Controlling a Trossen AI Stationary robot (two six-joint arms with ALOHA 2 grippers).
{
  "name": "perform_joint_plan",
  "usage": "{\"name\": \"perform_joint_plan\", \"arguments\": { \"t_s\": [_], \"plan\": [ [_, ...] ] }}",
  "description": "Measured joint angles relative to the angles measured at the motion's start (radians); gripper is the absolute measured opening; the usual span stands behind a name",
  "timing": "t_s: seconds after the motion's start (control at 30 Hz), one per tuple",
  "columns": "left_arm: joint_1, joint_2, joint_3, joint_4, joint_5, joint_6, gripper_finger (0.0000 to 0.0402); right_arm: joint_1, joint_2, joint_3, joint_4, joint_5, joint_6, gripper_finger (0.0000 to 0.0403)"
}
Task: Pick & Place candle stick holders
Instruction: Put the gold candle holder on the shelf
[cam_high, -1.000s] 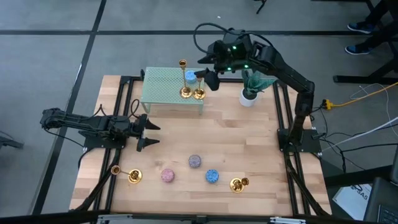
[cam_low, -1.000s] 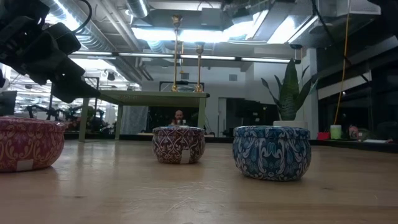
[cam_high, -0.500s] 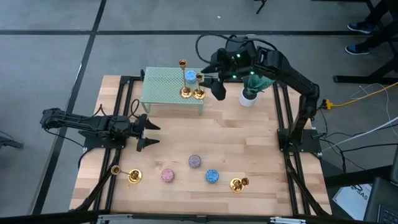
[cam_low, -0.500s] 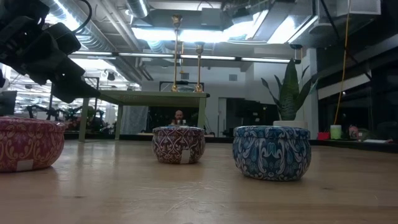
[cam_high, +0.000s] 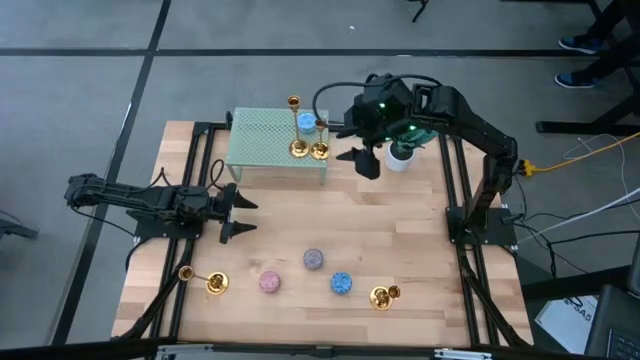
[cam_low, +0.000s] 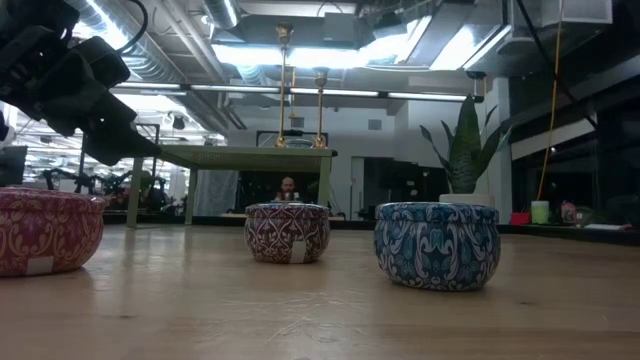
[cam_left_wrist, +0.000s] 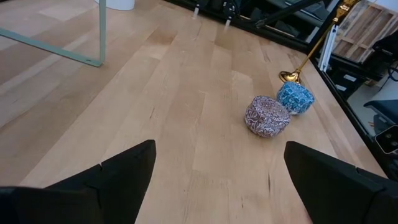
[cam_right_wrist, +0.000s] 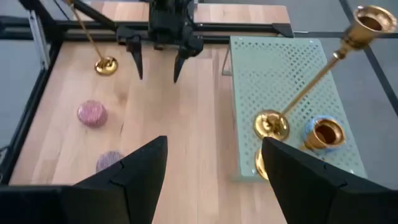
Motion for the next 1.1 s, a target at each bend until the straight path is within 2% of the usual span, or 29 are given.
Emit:
{"name": "perform_joint_plan", "arguments": {
  "t_s": [0.23,0.43,0.83,1.1],
  "plan": [
    [0.000,0.000,0.000,0.000,0.000,0.000,0.0354,0.012,-0.101,0.000,-0.093,-0.008,-0.018,0.0266],
    [0.000,0.000,0.000,0.000,0.000,0.000,0.0352,0.076,-0.196,0.000,-0.168,-0.008,0.009,0.0266],
    [0.000,0.000,0.000,0.000,0.000,0.000,0.0354,0.322,-0.262,0.000,-0.282,-0.008,0.029,0.0266],
    [0.000,0.000,0.000,0.000,0.000,0.000,0.0353,0.477,-0.298,0.000,-0.282,-0.008,0.038,0.0266]
  ]
}}
